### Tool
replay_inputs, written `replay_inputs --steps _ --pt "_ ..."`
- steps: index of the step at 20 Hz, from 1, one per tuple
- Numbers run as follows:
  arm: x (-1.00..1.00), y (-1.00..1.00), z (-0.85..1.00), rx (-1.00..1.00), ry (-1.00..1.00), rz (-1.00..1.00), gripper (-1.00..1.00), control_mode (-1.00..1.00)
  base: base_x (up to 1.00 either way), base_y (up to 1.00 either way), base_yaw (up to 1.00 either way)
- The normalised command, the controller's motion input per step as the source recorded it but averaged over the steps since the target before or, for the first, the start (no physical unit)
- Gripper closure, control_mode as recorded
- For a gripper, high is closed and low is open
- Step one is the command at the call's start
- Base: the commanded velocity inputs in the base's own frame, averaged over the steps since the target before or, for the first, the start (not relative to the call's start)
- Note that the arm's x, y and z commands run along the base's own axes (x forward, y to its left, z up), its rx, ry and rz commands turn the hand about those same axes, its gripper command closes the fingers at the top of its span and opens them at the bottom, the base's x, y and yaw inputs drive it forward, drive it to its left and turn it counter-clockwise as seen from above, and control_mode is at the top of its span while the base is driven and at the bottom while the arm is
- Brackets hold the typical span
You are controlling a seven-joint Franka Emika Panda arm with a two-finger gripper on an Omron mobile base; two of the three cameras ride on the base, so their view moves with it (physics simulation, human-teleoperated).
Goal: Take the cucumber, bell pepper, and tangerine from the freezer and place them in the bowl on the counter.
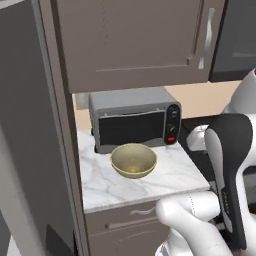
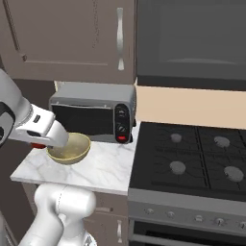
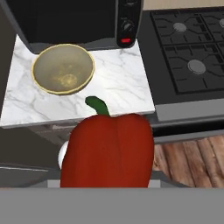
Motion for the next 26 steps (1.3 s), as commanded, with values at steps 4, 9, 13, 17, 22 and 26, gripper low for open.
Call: replay_inputs --steps 4,9,13,17,22,26 --pt "0.0 0.0 0.0 0.0 0.0 0.0 1.0 1.0 0.48 0.08 -0.01" --pt "0.0 0.0 0.0 0.0 0.0 0.0 1.0 1.0 0.09 0.32 0.0" --pt "0.0 0.0 0.0 0.0 0.0 0.0 1.0 1.0 0.07 0.46 0.0" --pt "0.0 0.0 0.0 0.0 0.0 0.0 1.0 1.0 0.03 0.44 0.0" --pt "0.0 0.0 0.0 0.0 0.0 0.0 1.0 1.0 0.25 0.17 0.0" --pt "0.16 0.0 0.0 0.0 0.0 0.0 1.0 -1.0 0.34 0.01 0.0"
